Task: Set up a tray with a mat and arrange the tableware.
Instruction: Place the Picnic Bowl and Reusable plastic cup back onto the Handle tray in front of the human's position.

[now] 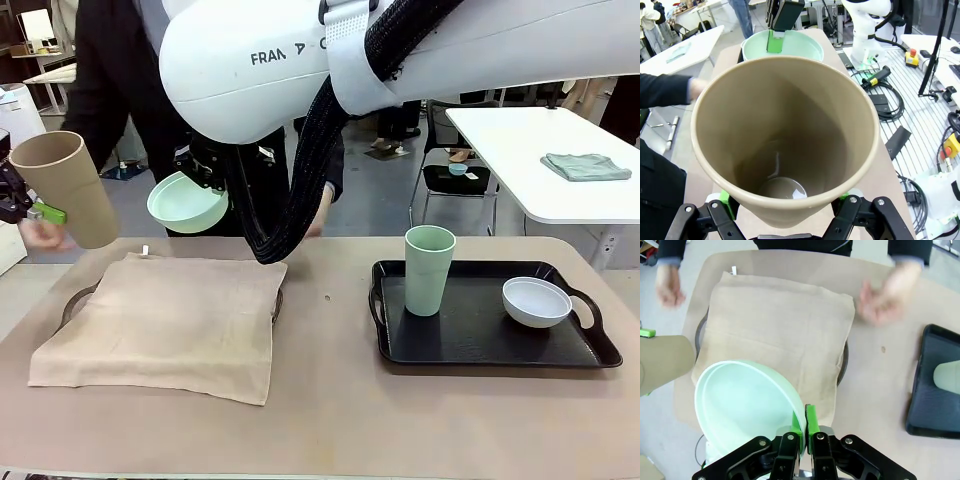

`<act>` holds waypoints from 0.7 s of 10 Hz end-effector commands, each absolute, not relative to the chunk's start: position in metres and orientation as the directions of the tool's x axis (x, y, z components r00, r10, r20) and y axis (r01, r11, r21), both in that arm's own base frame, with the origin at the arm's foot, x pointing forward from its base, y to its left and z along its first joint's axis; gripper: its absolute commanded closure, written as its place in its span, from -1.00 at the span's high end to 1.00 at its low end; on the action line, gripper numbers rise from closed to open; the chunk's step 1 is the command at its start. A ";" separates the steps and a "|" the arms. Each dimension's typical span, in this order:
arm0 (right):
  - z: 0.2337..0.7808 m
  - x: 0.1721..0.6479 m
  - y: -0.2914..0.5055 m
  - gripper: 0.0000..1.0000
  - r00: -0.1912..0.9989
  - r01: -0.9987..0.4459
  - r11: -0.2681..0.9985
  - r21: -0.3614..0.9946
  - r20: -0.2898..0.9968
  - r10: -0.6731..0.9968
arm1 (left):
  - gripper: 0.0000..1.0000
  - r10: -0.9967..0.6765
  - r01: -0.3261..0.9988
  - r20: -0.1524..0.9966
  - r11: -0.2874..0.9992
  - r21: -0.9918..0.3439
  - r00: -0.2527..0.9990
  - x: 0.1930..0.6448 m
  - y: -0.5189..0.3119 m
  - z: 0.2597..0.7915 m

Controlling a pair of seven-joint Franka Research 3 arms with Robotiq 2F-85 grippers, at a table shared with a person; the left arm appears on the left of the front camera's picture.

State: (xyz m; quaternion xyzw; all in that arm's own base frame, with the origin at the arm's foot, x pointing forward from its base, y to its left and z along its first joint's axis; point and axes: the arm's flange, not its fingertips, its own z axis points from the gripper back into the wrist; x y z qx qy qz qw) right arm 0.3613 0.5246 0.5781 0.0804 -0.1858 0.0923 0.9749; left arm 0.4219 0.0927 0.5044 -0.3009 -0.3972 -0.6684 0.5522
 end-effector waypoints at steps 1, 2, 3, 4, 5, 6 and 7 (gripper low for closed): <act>0.578 0.362 0.526 -1.00 0.908 -0.216 0.970 0.116 0.389 0.155 | -1.00 -0.503 0.973 0.834 -0.081 0.216 -0.227 0.422 0.093 0.508; 0.578 0.362 0.526 -1.00 0.908 -0.216 0.970 0.116 0.389 0.155 | -1.00 -0.503 0.973 0.834 -0.081 0.216 -0.227 0.422 0.093 0.508; 0.578 0.362 0.526 -1.00 0.908 -0.216 0.970 0.116 0.389 0.155 | -1.00 -0.503 0.973 0.834 -0.081 0.216 -0.227 0.422 0.093 0.508; 0.578 0.362 0.526 -1.00 0.908 -0.216 0.970 0.116 0.389 0.155 | -1.00 -0.503 0.973 0.834 -0.081 0.216 -0.227 0.422 0.093 0.508; 0.578 0.362 0.526 -1.00 0.908 -0.216 0.970 0.116 0.389 0.155 | -1.00 -0.503 0.973 0.834 -0.081 0.216 -0.227 0.422 0.093 0.508; 0.578 0.362 0.526 -1.00 0.908 -0.216 0.970 0.116 0.389 0.155 | -1.00 -0.503 0.973 0.834 -0.081 0.216 -0.227 0.422 0.093 0.508; 0.578 0.362 0.526 -1.00 0.908 -0.216 0.970 0.116 0.389 0.155 | -1.00 -0.503 0.973 0.834 -0.081 0.216 -0.227 0.422 0.093 0.508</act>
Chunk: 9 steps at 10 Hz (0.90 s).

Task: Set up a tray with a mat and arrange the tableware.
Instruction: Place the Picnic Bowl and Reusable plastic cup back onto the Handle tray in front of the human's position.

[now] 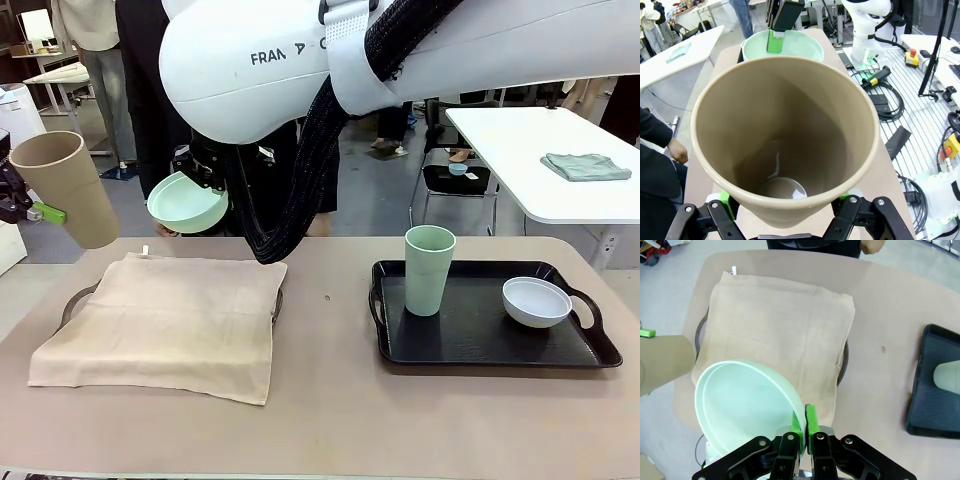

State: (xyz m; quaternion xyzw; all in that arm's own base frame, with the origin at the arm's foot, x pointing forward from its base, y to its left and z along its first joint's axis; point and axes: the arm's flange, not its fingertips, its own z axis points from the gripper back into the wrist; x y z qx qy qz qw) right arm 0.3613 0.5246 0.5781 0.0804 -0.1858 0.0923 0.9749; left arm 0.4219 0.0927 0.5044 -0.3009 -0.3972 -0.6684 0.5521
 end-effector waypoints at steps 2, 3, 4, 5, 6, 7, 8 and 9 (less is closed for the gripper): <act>0.578 0.362 0.526 -1.00 0.908 -0.216 0.970 0.116 0.389 0.155 | -1.00 -0.503 0.973 0.834 -0.081 0.216 -0.227 0.422 0.093 0.508; 0.578 0.362 0.526 -1.00 0.908 -0.216 0.970 0.116 0.389 0.155 | -1.00 -0.503 0.973 0.834 -0.081 0.216 -0.227 0.422 0.093 0.508; 0.578 0.362 0.526 -1.00 0.908 -0.216 0.970 0.116 0.389 0.155 | -1.00 -0.503 0.973 0.834 -0.081 0.216 -0.227 0.422 0.093 0.508; 0.578 0.362 0.526 -1.00 0.908 -0.216 0.970 0.116 0.389 0.155 | -1.00 -0.503 0.973 0.834 -0.081 0.216 -0.227 0.422 0.093 0.508; 0.578 0.362 0.526 -1.00 0.908 -0.216 0.970 0.116 0.389 0.155 | -1.00 -0.503 0.973 0.834 -0.081 0.216 -0.227 0.422 0.093 0.508; 0.578 0.362 0.526 -1.00 0.908 -0.216 0.970 0.116 0.389 0.155 | -1.00 -0.503 0.973 0.834 -0.081 0.216 -0.227 0.422 0.093 0.508; 0.578 0.361 0.525 -0.90 0.914 -0.210 0.970 0.122 0.377 0.150 | 0.70 -0.499 0.977 0.841 -0.075 0.199 -0.209 0.422 0.093 0.504; 0.550 0.377 0.524 -0.90 0.914 -0.224 0.968 0.115 0.369 0.168 | 0.70 -0.481 0.982 0.856 -0.094 0.167 -0.191 0.435 0.094 0.475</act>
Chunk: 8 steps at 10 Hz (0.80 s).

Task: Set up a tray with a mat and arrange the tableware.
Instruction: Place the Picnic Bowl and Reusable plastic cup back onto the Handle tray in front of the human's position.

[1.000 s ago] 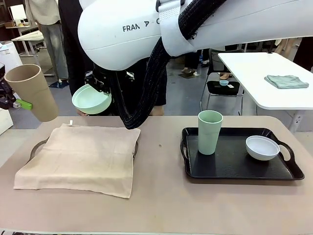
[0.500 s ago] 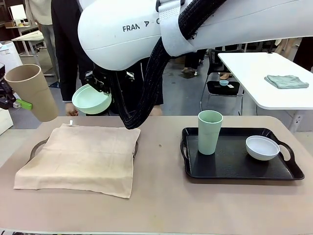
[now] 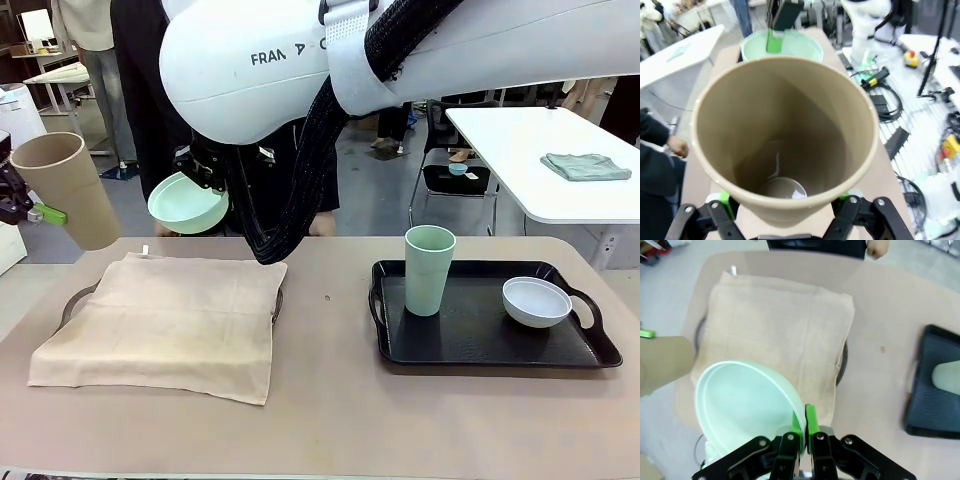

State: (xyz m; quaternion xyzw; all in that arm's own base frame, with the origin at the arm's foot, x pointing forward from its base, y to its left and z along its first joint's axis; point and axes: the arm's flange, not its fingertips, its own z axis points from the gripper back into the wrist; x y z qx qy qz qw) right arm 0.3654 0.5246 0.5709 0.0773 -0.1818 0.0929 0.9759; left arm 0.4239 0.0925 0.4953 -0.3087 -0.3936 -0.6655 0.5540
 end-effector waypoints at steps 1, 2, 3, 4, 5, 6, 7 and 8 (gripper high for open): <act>0.517 0.392 0.521 -0.90 0.925 -0.215 0.968 0.125 0.345 0.161 | 0.70 -0.467 0.983 0.866 -0.113 0.143 -0.180 0.442 0.094 0.447; 0.490 0.404 0.518 -0.90 0.927 -0.217 0.964 0.154 0.342 0.154 | 0.70 -0.421 0.986 0.894 -0.126 0.110 -0.153 0.449 0.097 0.418; 0.467 0.408 0.517 -0.90 0.929 -0.229 0.961 0.156 0.330 0.168 | 0.70 -0.414 0.987 0.898 -0.117 0.109 -0.148 0.444 0.099 0.404; 0.448 0.408 0.518 -0.90 0.934 -0.237 0.952 0.192 0.316 0.169 | 0.70 -0.421 0.988 0.897 -0.127 0.085 -0.131 0.447 0.100 0.388; 0.438 0.407 0.520 -0.90 0.943 -0.240 0.941 0.240 0.287 0.168 | 0.70 -0.445 0.991 0.888 -0.107 0.074 -0.115 0.448 0.101 0.381; 0.456 0.417 0.523 -0.90 0.936 -0.209 0.967 0.143 0.316 0.155 | 0.70 -0.430 0.989 0.894 -0.129 0.074 -0.123 0.442 0.096 0.386; 0.456 0.417 0.523 -0.90 0.936 -0.209 0.967 0.143 0.316 0.155 | 0.70 -0.430 0.989 0.894 -0.129 0.074 -0.123 0.442 0.096 0.386; 0.432 0.419 0.527 -0.90 0.941 -0.216 0.960 0.176 0.301 0.156 | 0.70 -0.431 0.991 0.897 -0.124 0.048 -0.098 0.445 0.098 0.368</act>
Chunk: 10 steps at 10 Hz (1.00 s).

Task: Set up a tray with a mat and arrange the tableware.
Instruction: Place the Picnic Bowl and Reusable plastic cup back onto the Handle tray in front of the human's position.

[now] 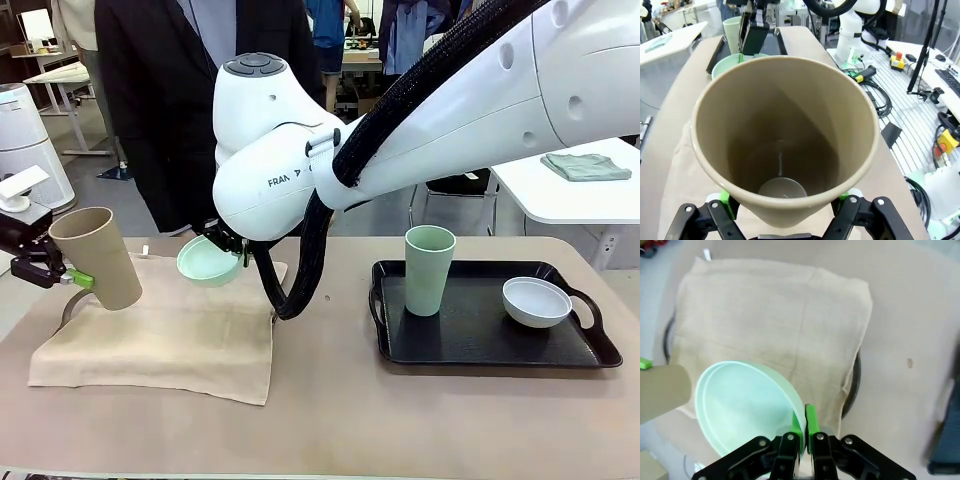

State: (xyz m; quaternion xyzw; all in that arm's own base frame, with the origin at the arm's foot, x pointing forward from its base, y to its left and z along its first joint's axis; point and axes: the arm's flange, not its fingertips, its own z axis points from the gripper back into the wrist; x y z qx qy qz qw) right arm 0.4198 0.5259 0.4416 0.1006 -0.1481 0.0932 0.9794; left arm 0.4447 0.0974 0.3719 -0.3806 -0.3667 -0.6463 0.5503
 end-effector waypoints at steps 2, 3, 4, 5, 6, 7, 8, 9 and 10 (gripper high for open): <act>0.411 0.420 0.530 -0.90 0.949 -0.223 0.957 0.184 0.266 0.170 | 0.70 -0.435 0.991 0.895 -0.126 0.048 -0.099 0.452 0.093 0.350; 0.401 0.422 0.531 -0.90 0.955 -0.213 0.960 0.179 0.246 0.166 | 0.70 -0.452 0.990 0.885 -0.128 0.063 -0.115 0.456 0.090 0.345; 0.393 0.425 0.531 -0.90 0.957 -0.211 0.959 0.189 0.239 0.164 | 0.70 -0.447 0.986 0.883 -0.137 0.091 -0.144 0.457 0.086 0.343; 0.388 0.429 0.532 -0.90 0.956 -0.215 0.955 0.203 0.244 0.164 | 0.70 -0.457 0.984 0.874 -0.143 0.109 -0.164 0.461 0.083 0.341; 0.379 0.428 0.533 -0.90 0.955 -0.224 0.954 0.201 0.239 0.174 | 0.70 -0.469 0.981 0.864 -0.144 0.128 -0.181 0.460 0.081 0.334; 0.372 0.433 0.533 -0.90 0.952 -0.231 0.951 0.204 0.249 0.178 | 0.70 -0.476 0.978 0.857 -0.158 0.139 -0.199 0.465 0.079 0.329; 0.364 0.437 0.532 -0.90 0.954 -0.225 0.955 0.194 0.242 0.176 | 0.70 -0.478 0.979 0.857 -0.158 0.131 -0.192 0.469 0.078 0.322; 0.356 0.443 0.531 -0.90 0.956 -0.217 0.957 0.192 0.238 0.169 | 0.70 -0.472 0.978 0.861 -0.165 0.126 -0.190 0.473 0.078 0.316; 0.347 0.445 0.529 -0.90 0.957 -0.220 0.957 0.189 0.231 0.175 | 0.70 -0.460 0.978 0.868 -0.169 0.122 -0.188 0.474 0.078 0.310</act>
